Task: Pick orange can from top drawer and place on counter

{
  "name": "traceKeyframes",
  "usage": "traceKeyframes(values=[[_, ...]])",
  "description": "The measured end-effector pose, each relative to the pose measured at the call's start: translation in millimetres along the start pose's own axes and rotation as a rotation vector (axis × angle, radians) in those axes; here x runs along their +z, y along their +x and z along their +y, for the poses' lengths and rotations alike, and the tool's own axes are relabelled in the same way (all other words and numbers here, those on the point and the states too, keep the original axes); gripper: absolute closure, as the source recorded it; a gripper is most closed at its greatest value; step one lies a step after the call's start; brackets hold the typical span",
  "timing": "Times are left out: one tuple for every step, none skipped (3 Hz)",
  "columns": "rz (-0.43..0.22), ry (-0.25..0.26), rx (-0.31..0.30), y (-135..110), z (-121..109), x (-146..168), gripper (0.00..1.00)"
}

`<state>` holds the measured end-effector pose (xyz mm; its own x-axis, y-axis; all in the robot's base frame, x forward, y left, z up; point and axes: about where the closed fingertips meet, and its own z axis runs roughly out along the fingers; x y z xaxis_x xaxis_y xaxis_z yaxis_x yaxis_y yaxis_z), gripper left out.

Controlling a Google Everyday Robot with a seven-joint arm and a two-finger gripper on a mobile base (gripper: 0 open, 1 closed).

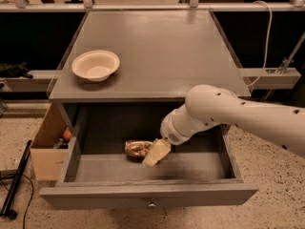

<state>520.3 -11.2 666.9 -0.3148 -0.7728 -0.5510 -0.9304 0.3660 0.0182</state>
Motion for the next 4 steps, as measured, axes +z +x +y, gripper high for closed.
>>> traceKeyframes(values=[[0.007,-0.001,-0.013,-3.7,-2.0,4.8,0.00],[0.018,-0.008,-0.020,-7.1,-6.7,16.5,0.00],[0.036,-0.016,-0.020,-7.4,-9.0,31.4,0.00],[0.045,-0.018,-0.008,-2.0,-8.6,39.3,0.00]])
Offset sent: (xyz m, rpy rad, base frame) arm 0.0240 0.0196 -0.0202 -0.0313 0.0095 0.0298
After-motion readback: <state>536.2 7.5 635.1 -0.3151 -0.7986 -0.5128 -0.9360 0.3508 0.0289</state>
